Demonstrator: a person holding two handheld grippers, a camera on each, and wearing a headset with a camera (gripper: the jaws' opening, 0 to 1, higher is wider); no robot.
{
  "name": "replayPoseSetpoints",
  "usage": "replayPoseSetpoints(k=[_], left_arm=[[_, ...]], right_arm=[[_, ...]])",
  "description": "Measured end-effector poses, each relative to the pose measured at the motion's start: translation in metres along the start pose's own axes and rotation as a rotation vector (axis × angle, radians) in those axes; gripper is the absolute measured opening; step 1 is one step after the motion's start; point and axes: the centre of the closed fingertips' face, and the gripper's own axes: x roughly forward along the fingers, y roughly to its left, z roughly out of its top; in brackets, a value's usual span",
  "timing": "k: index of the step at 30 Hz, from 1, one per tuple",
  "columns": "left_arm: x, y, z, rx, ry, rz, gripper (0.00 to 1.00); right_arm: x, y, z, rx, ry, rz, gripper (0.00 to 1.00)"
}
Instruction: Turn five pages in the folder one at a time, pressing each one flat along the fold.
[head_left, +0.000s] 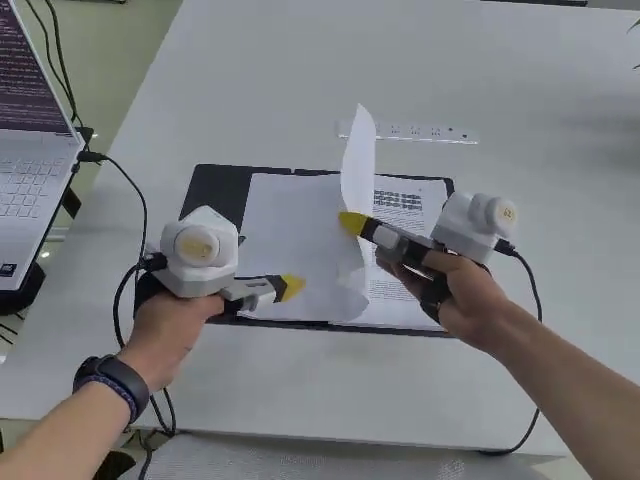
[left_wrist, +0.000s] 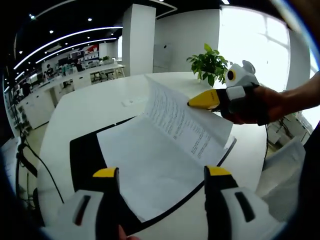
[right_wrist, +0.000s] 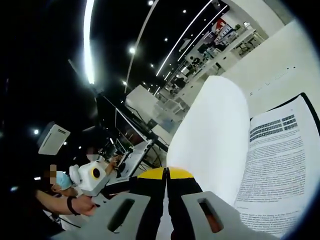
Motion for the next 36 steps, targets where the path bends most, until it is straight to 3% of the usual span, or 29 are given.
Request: replayPoseSetpoints(k=[9, 21, 36], left_arm=[[-0.025, 0.022, -0.015, -0.026, -0.001, 0.045, 0.69], [-0.041, 0.044, -0.032, -0.080, -0.007, 0.076, 0.69], [-0.035, 0.053, -0.045, -0.157, -0.014, 0.079, 0.69]], right_arm=[[0.035, 0.019, -0.025, 0.011, 0.054, 0.049, 0.00], [0.075, 0.019, -0.062, 0.078, 0.125, 0.027, 0.00], [0.117, -0.010, -0.116, 0.175, 0.217, -0.086, 0.00]])
